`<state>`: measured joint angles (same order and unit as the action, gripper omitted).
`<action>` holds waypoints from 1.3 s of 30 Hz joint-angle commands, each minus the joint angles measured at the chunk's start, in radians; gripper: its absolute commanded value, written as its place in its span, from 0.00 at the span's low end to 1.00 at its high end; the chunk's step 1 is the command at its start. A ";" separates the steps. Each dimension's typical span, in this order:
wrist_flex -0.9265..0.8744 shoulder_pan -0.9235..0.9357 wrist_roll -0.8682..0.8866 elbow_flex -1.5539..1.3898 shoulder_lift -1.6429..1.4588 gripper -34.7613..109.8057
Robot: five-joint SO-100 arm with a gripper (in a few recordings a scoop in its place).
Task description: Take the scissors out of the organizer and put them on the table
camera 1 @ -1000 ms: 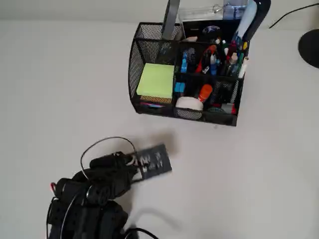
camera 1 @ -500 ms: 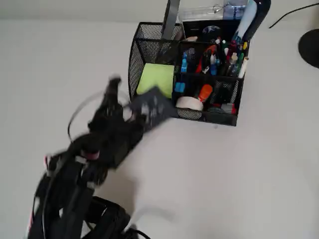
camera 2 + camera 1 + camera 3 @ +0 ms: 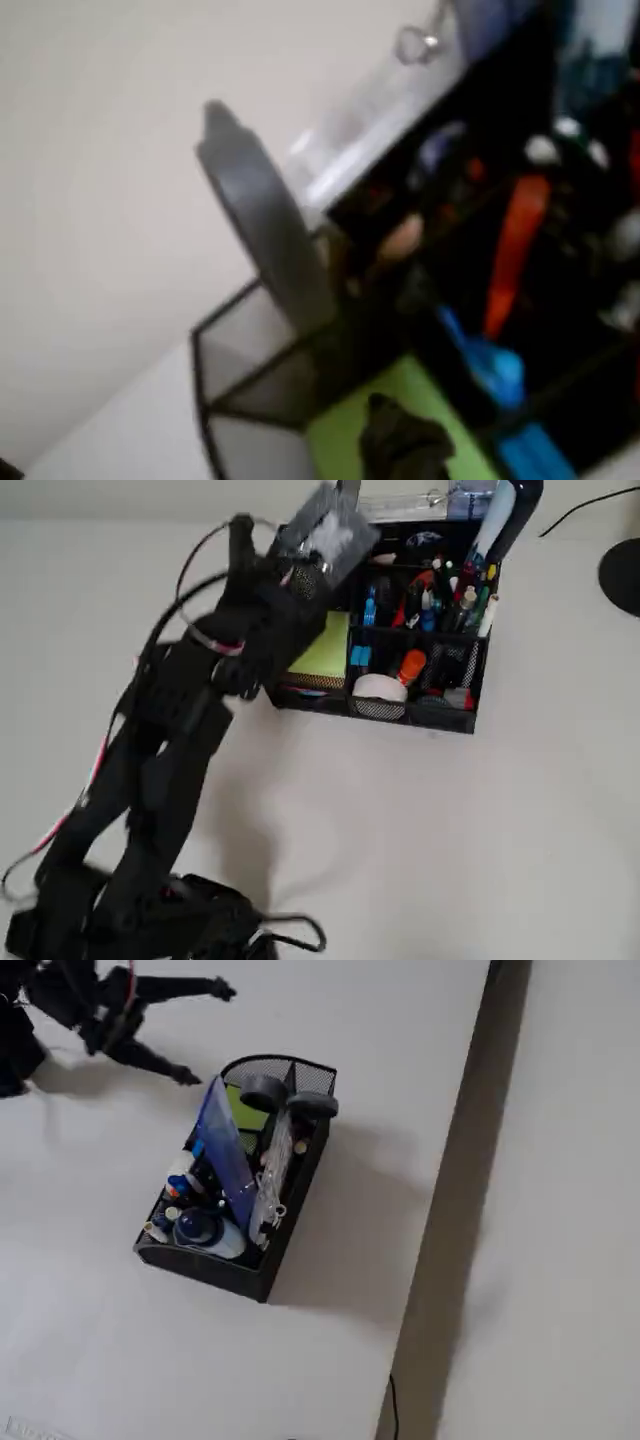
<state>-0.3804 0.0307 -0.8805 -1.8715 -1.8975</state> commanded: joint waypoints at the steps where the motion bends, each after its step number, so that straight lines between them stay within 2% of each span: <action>1: 0.132 0.020 -0.060 0.115 0.083 0.55; 7: 0.265 0.048 -0.121 0.115 0.186 0.54; 12: 0.341 0.084 -0.153 0.153 0.265 0.48; 23: 0.364 0.086 -0.153 0.235 0.318 0.24; 31: 0.357 0.038 -0.110 0.235 0.209 0.24; 39: 0.268 -0.008 -0.067 0.235 -0.078 0.24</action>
<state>-0.0798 0.0522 -0.9956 -1.7089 -1.7043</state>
